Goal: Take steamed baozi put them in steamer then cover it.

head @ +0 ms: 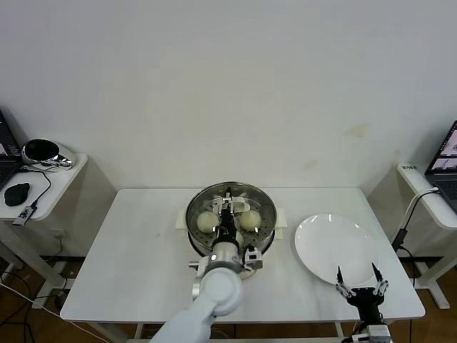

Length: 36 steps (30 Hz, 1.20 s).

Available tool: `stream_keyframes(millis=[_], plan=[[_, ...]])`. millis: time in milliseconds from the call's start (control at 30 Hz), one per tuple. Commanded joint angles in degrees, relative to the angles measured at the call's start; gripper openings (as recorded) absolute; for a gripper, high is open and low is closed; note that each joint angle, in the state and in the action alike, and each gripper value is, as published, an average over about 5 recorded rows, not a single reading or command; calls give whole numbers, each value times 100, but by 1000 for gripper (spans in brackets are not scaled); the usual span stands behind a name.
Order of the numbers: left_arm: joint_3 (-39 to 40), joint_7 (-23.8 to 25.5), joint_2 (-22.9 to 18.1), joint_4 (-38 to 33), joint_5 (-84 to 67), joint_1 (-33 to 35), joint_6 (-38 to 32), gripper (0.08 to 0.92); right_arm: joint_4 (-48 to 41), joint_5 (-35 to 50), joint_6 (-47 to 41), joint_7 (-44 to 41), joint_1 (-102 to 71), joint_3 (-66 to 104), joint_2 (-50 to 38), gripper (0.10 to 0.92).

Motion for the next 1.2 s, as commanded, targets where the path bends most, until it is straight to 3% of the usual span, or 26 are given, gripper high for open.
stream_keyframes(millis=[33, 133, 267, 367, 467, 567, 667, 933, 1200], plan=[[-378, -527, 767, -2099, -919, 1392, -286, 573, 1, -3, -9, 2, -40, -1, -36, 823], [-819, -862, 1167, -2718, -1843, 2139, -673, 660, -38, 12, -10, -1, -72, -16, -100, 823], [-1812, -1534, 1552, -3053, -3406, 3518, -2136, 768, -84, 34, -35, -9, -84, -113, -142, 823], [-3010, -1997, 1491, -2999, -5314, 4477, -3629, 813, -46, 96, -38, -35, -123, -274, -176, 823], [-4199, -2446, 1121, -2817, -7241, 5117, -4393, 821, 6, 300, 35, -92, -195, -447, -289, 823], [-4818, -2629, 894, -2745, -8524, 5525, -4493, 823, 72, 618, 164, -195, -271, -600, -470, 823], [-4807, -2739, 828, -2749, -9138, 5827, -4547, 823, 157, 977, 255, -305, -347, -721, -673, 823], [-4612, -2858, 450, -2243, -9372, 6107, -4923, 823, 274, 1439, 362, -432, -766, -836, -1080, 823], [-4806, -2542, 383, -1489, -9511, 6042, -5075, 823, 410, 1639, 275, -484, -956, -1101, -1179, 823]])
